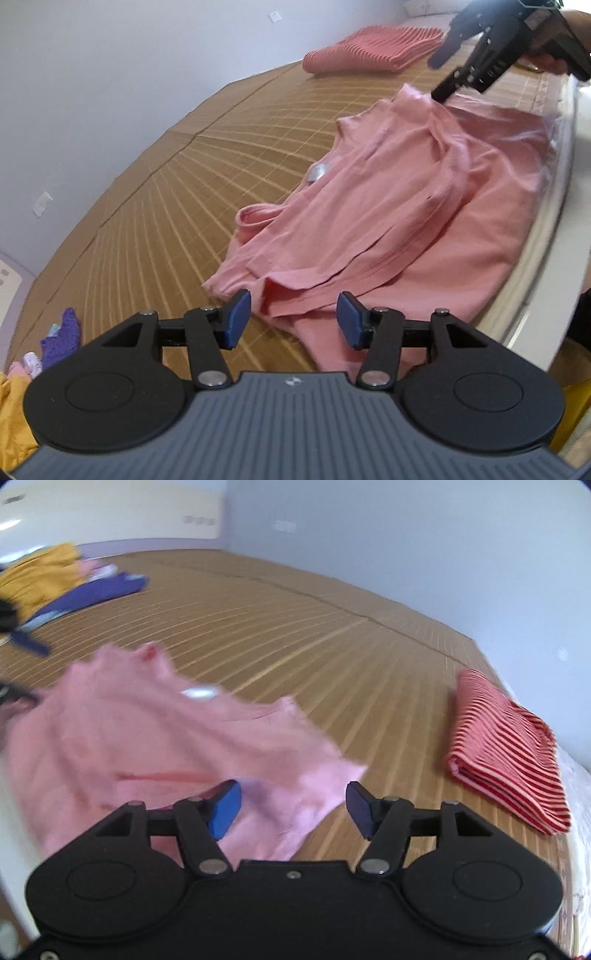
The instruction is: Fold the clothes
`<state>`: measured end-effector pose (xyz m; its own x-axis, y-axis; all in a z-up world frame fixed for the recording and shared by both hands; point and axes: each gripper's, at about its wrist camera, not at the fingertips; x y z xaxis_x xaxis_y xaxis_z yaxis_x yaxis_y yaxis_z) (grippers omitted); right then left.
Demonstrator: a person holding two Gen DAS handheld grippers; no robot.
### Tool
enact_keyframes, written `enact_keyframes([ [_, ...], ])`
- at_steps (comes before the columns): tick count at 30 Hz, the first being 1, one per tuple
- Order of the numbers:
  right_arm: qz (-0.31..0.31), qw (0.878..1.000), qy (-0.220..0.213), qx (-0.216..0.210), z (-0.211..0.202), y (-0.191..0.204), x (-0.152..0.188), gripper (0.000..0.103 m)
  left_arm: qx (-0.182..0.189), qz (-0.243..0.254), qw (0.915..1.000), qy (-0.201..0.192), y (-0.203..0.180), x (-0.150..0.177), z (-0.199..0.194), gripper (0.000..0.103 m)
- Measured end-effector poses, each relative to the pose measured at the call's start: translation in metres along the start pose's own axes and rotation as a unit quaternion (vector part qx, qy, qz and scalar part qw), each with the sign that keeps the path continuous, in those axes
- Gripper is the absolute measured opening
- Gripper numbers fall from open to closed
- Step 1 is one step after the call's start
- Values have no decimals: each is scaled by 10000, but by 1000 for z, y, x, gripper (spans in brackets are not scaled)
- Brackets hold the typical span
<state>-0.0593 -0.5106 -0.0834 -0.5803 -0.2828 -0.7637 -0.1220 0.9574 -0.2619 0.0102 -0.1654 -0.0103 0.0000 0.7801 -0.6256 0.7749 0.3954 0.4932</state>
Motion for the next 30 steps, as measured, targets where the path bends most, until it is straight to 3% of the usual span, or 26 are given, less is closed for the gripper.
enact_keyframes([
  [3,-73,9980,182,596,15,-6,5,64,-158,12,9998,119,10,1,9,59],
  [5,-15,9982,229,556,15,-10,12,64,-80,-21,9999,150,15,0,17,59],
  [9,378,9992,62,149,5,-19,16,64,-227,32,9996,167,21,-6,31,59],
  [13,816,9950,-176,-554,-9,-29,19,67,-373,-63,9992,126,32,-13,42,59],
  [16,918,9901,-158,-1047,-10,-29,22,67,-503,-467,9975,164,49,-17,52,59],
  [18,835,9908,-64,-1064,-6,-25,23,67,-566,-608,9964,183,58,-16,56,67],
  [24,424,9969,216,-626,2,-9,28,67,-65,-953,9947,390,78,-5,63,68],
  [30,647,9968,101,-457,-4,-18,31,66,699,-1054,9909,453,97,11,54,68],
])
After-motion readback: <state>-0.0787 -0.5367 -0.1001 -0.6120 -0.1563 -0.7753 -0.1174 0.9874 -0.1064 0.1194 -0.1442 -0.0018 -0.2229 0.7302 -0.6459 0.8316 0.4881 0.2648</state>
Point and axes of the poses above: each gripper's, at about its wrist camera, not at the fingertips, and z roughly the way its jaws point, y to its left, x to its underside
